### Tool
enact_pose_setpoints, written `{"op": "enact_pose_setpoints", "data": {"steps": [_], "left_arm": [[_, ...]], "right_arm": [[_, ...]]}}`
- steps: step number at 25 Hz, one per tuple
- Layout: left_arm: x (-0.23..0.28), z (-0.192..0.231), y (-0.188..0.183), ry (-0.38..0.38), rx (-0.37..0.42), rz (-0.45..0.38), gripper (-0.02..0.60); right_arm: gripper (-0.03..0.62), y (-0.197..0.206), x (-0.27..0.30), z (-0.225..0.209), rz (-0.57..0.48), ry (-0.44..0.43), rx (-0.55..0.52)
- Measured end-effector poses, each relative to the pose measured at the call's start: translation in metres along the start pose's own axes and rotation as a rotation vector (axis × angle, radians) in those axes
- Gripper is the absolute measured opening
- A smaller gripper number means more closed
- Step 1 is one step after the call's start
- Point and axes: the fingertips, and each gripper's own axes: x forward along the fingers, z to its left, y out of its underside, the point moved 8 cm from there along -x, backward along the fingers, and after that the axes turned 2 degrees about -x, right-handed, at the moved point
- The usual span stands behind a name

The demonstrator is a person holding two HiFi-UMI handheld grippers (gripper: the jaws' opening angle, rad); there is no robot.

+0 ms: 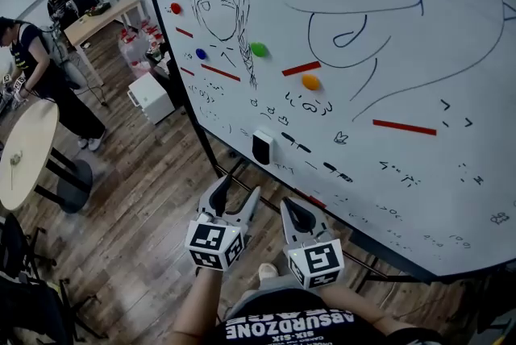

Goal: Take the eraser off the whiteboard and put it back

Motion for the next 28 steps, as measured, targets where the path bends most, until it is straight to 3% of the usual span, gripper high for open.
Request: {"op": "enact_pose_setpoints", "data": {"steps": [28], "left_arm": [[0.124, 0.036, 0.023, 0.029, 0.014, 0.156, 0.291]], "right_arm": [[-0.002, 0.003, 0.048, -0.040, 0.015, 0.006, 0.020]]}}
